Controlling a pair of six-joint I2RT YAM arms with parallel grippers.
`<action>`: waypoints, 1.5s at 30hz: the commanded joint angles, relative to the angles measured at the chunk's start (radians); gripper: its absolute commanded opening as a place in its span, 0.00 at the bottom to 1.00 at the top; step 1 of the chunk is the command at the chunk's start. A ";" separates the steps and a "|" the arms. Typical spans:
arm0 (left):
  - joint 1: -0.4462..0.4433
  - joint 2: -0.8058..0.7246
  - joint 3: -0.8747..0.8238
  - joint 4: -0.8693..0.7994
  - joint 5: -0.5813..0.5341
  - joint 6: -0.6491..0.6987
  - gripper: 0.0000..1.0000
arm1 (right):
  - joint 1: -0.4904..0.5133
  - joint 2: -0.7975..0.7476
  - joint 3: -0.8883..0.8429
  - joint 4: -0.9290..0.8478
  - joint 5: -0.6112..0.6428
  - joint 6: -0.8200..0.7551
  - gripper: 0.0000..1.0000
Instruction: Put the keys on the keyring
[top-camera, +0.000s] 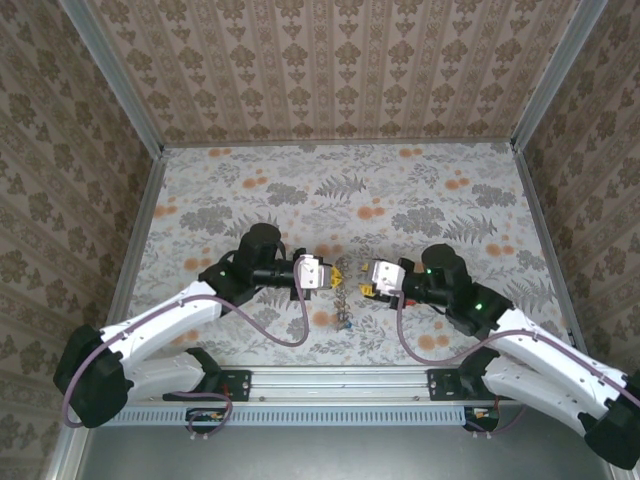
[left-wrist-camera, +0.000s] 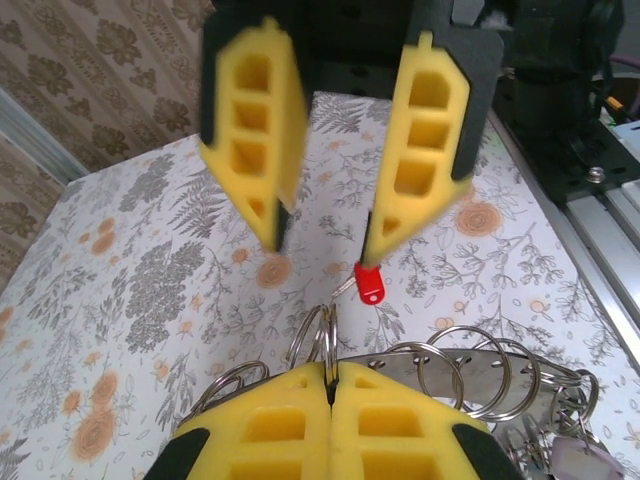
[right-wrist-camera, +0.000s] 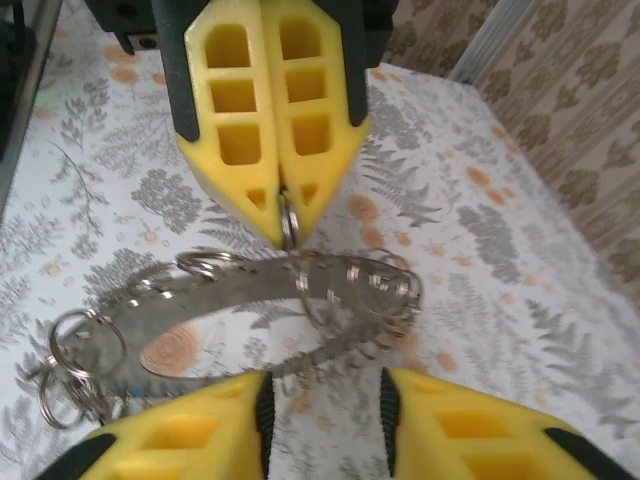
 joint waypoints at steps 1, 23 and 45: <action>0.011 -0.022 0.050 -0.032 0.084 0.060 0.00 | -0.018 -0.024 0.061 -0.098 -0.036 -0.081 0.44; 0.017 0.001 0.076 -0.004 0.167 0.045 0.00 | -0.022 0.187 0.116 0.130 -0.173 0.073 0.40; 0.026 -0.007 0.091 -0.061 0.185 0.056 0.00 | -0.114 0.010 0.109 -0.140 -0.284 0.016 0.36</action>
